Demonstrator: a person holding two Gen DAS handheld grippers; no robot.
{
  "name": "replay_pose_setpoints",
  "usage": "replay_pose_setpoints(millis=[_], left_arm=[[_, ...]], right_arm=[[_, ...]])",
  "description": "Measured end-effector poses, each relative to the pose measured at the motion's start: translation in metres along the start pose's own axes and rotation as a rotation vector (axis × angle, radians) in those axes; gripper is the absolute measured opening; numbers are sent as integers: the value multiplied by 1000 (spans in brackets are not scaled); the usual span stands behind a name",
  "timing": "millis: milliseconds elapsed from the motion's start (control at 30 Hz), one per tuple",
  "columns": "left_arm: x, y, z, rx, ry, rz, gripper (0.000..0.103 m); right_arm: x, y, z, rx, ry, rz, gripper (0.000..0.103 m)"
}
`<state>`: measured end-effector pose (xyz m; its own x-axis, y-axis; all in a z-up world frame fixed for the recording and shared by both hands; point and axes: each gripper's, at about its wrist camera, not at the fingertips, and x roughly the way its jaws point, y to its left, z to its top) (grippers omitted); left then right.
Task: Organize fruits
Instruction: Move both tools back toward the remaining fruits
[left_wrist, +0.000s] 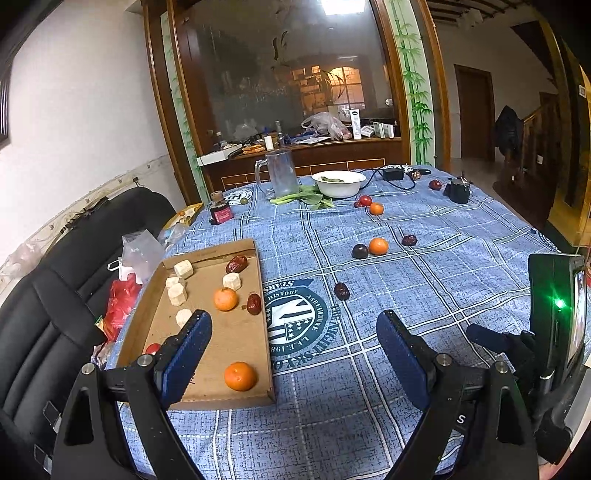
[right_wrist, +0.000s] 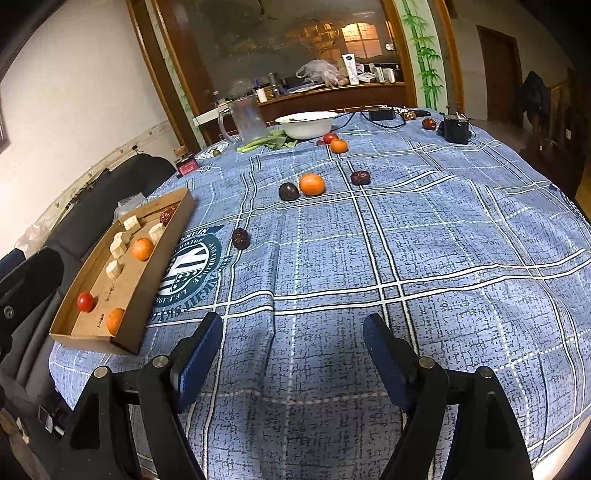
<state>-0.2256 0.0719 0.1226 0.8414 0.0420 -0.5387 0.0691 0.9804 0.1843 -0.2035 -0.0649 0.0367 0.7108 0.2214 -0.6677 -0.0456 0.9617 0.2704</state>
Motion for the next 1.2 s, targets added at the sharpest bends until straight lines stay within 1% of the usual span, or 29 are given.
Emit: replay_pose_setpoints(millis=[267,500,667,733,833,933,1033,1100,1167,1200], left_arm=[[6,-3,-3,6,16,-14,90],[19,-2,-9,-7,48,-29,90],[43,3,-20,-37,112,-76,90],[56,8,-23,-61,145,-93,90],[72,19,-23,-105,172,-116,90],[83,28,-17,-136,182,-133,90],[96,29,-7,-153,193,-166,90],[106,27,2,-162,200,-205,90],[118,22,12,-179,213,-260,90],[124,20,15,-184,220,-276,90]], right_arm=[[4,0,-3,-2,14,-3,82],[12,0,-6,-8,32,-6,82],[17,-6,-4,-19,30,-12,82],[16,-14,2,-11,21,-18,82],[14,-31,17,21,3,-36,82],[14,-51,39,59,-4,-54,82],[20,-61,61,66,-4,-72,82],[26,-64,74,54,2,-77,82],[34,-63,85,33,13,-68,82],[39,-62,90,15,17,-60,82]])
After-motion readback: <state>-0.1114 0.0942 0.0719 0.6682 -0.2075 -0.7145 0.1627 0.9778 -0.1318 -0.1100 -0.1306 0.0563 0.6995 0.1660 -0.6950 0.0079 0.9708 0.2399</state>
